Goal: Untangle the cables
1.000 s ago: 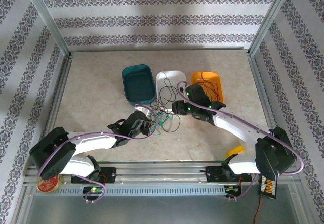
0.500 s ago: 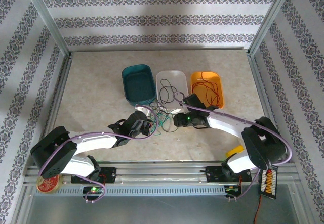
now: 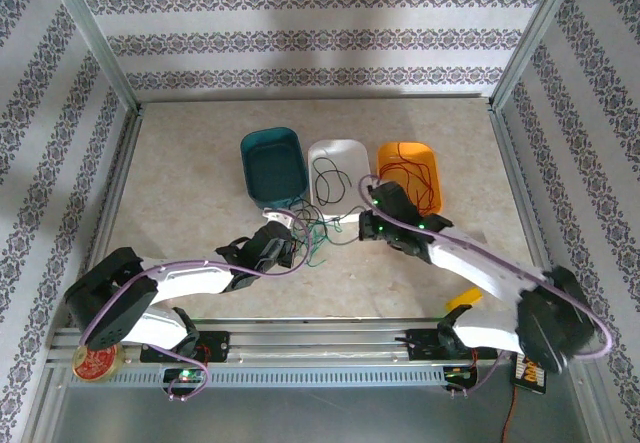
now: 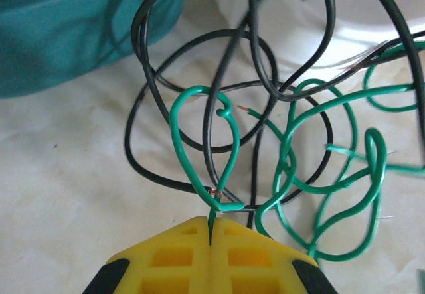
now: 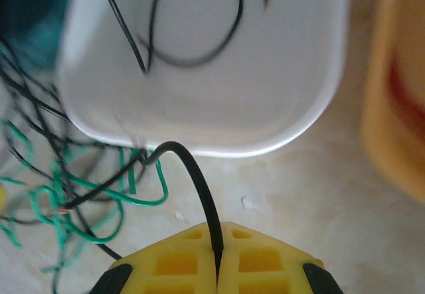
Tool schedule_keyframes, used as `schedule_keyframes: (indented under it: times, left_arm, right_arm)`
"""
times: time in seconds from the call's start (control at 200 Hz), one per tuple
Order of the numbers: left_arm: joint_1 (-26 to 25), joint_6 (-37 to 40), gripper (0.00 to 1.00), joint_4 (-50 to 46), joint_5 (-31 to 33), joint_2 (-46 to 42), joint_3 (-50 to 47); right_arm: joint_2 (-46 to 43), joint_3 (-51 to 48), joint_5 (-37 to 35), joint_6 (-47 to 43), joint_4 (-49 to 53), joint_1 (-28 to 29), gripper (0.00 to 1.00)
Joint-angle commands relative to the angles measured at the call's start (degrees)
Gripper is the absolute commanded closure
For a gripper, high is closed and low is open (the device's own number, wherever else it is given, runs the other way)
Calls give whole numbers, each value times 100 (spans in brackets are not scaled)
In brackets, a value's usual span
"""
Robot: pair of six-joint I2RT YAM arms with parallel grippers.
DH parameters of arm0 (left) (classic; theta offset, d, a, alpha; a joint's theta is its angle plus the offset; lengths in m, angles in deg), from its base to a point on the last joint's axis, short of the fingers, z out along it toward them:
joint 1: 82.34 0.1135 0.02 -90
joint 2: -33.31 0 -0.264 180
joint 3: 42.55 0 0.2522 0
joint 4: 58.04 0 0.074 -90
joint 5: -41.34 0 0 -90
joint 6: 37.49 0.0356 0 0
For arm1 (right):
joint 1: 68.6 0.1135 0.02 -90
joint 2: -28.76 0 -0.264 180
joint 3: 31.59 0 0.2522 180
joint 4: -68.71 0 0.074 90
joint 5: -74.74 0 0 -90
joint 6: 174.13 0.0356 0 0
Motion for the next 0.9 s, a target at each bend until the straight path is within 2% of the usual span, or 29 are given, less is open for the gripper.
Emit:
schedule_keyframes:
  times: [0.0,0.125,0.365,0.505,0.655,0.77,0.895]
  left_arm:
    - [129,-202,100,121,289,96,-118]
    - [213,-279,100,137,292,106,-168]
    - [299,-308,100,133,235,97,-206]
    - [305,-330,100,141,231,58,-253]
    - [302,-295,100,176,200,-19,-336]
    - [298,-194,99,227,22,-29,-339]
    - [305,-12,97,288,-324,-29,-290]
  right_arm:
    - [-717,-89,-1042,430,139,32,100]
    - [-1350,80,-1807,509,312,31,100]
    - [-2319,565,-3865,147,446,-49,100]
    - [-2740,899,-4399,-289,290,-333,100]
    - [-3084,1280,-4265,-533,108,-843,100]
    - [-3015,1663,-3291,-626,-10,-1210,100]
    - [-2576,2163,-2434,-876,-117,-1289,100]
